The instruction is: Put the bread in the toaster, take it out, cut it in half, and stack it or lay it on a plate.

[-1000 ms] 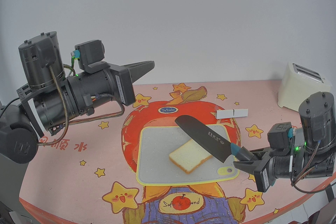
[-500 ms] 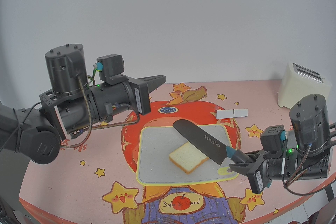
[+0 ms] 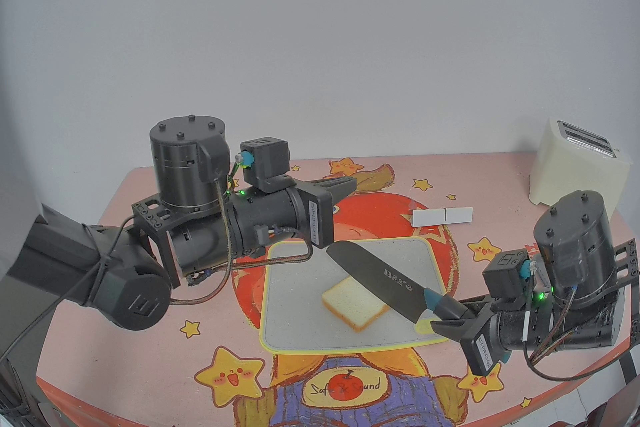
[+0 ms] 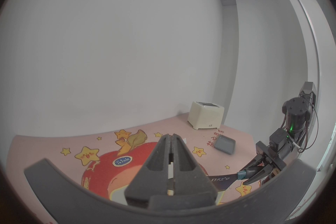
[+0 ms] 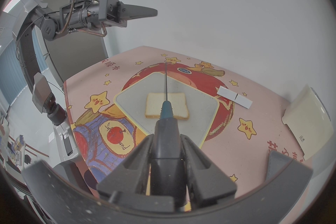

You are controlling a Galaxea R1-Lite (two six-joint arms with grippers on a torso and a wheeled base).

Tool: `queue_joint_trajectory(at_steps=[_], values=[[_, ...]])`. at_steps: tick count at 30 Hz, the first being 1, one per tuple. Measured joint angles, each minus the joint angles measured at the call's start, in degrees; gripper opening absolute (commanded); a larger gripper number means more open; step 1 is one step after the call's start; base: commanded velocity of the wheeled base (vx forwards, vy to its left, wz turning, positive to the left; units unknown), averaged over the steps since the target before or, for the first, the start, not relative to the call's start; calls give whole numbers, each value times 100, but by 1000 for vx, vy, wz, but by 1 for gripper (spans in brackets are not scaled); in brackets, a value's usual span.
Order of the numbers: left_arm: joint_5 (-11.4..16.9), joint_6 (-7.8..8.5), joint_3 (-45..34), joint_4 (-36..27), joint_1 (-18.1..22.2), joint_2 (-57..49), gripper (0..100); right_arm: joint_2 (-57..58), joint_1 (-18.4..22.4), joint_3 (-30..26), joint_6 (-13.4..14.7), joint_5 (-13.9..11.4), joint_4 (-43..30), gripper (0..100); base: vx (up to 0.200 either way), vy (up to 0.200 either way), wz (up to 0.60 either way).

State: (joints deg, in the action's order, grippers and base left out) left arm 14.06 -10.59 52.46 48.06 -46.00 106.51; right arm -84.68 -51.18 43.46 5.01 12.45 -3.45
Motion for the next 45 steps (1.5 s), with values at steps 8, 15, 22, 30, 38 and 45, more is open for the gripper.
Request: queue_joint_trajectory(at_steps=[8, 15, 22, 30, 38, 45], values=[[41, -2, 13, 37, -52, 210, 0, -94, -4, 6, -23, 252, 6, 0, 0, 0, 0], [44, -2, -102, 37, -234, 252, 0, -151, -56, 23, -55, 351, 20, 0, 0, 0, 0], [33, -2, -130, 39, -299, 269, 0, -254, -166, 0, -74, 471, 48, 0, 0, 0, 0], [20, 6, -161, 35, -308, 327, 0, -367, -179, 0, -94, 633, 48, 0, 0, 0, 0], [12, 12, -161, 35, -364, 385, 0, -402, -191, 11, -129, 635, 50, 0, 0, 0, 0], [9, 15, -168, 79, -411, 473, 0, -402, -212, -11, -129, 638, 48, 0, 0, 0, 0]])
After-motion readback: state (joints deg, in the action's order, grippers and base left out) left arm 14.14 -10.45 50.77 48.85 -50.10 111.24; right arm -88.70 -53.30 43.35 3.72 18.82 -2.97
